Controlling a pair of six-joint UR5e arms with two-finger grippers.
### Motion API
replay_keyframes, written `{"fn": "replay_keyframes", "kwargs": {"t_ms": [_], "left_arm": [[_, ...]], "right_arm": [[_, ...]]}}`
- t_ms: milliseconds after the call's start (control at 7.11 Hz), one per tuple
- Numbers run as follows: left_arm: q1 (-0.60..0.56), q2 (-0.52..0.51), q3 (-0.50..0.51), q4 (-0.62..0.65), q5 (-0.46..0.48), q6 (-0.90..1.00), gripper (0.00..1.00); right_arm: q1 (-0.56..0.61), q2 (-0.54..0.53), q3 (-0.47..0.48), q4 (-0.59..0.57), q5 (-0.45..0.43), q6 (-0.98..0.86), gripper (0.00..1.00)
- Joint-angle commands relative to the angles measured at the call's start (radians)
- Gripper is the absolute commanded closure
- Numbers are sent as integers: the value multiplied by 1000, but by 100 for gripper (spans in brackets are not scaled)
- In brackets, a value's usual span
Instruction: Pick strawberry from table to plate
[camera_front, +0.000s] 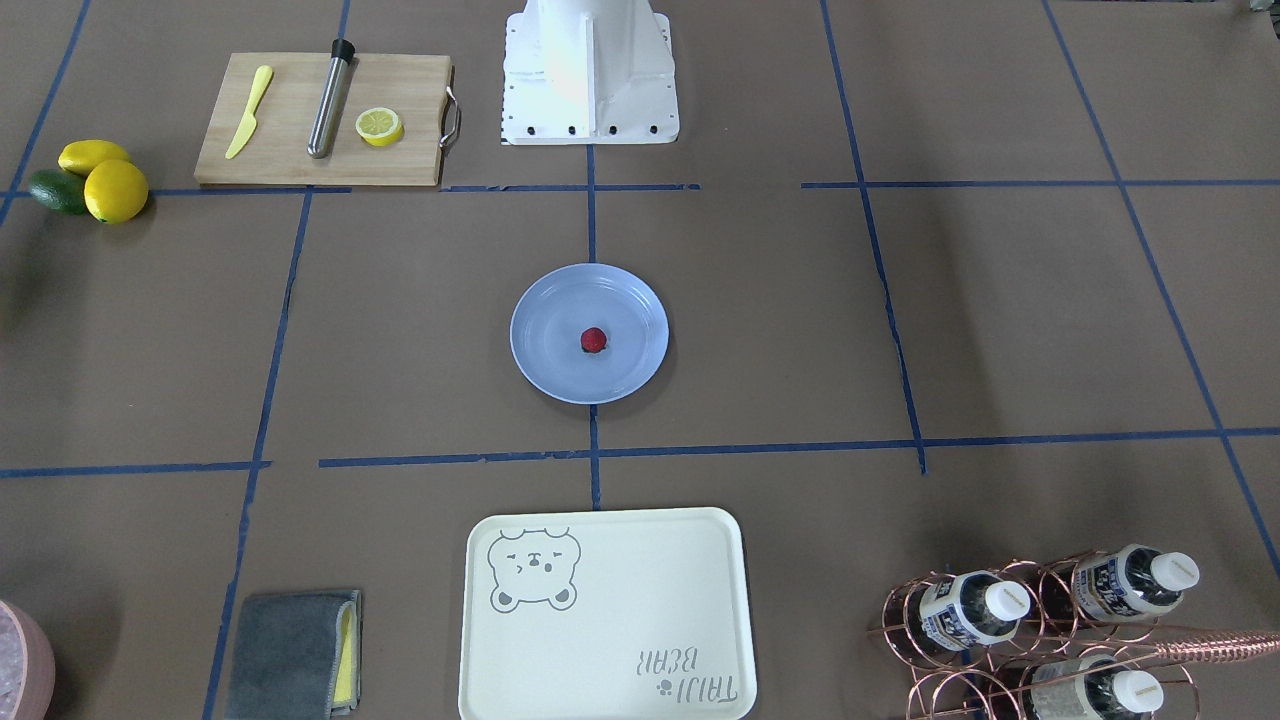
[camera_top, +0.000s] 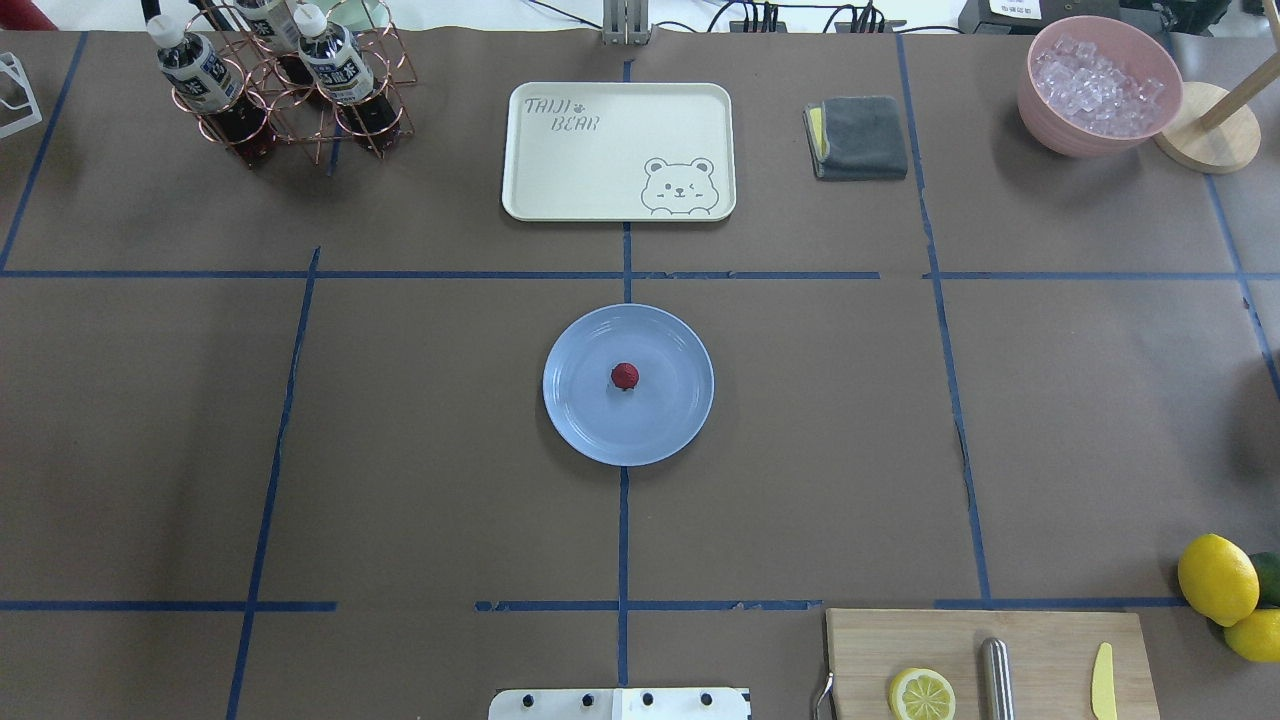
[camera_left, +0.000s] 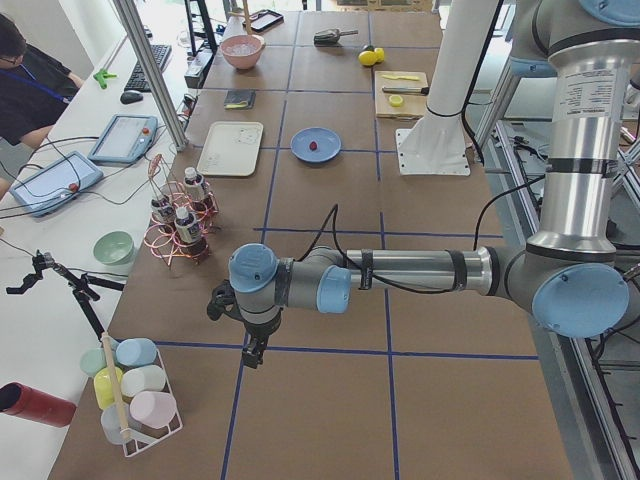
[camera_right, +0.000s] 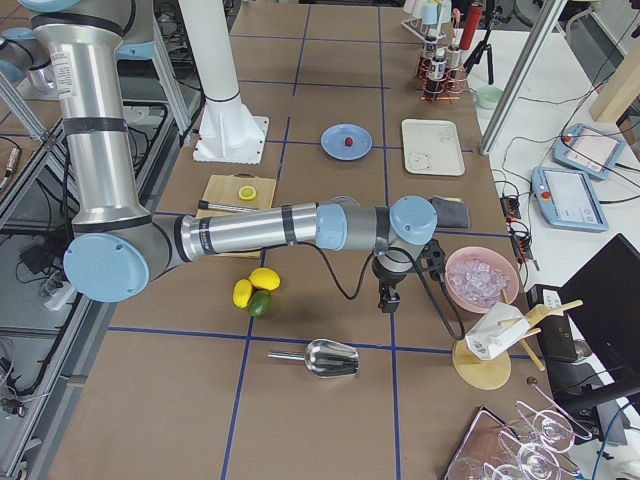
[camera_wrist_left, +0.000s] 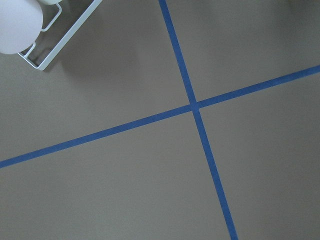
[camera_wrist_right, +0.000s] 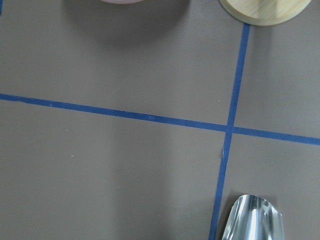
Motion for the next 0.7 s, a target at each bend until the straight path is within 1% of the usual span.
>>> {"fn": "replay_keyframes", "kwargs": {"t_ms": [0,141,281,562], "left_arm": [[0,1,1,0,0,1,0],[0,1,1,0,0,1,0],[0,3,0,0,0,1,0],[0,5,3,-2,1,1,0]], "right_arm": [[14,-91,-32,143,1,-12,0],[17,-140,-32,177,-5,-16,0],[30,-189,-32,249,-9,-9,0],[49,-194,-35,260,1,33,0]]}}
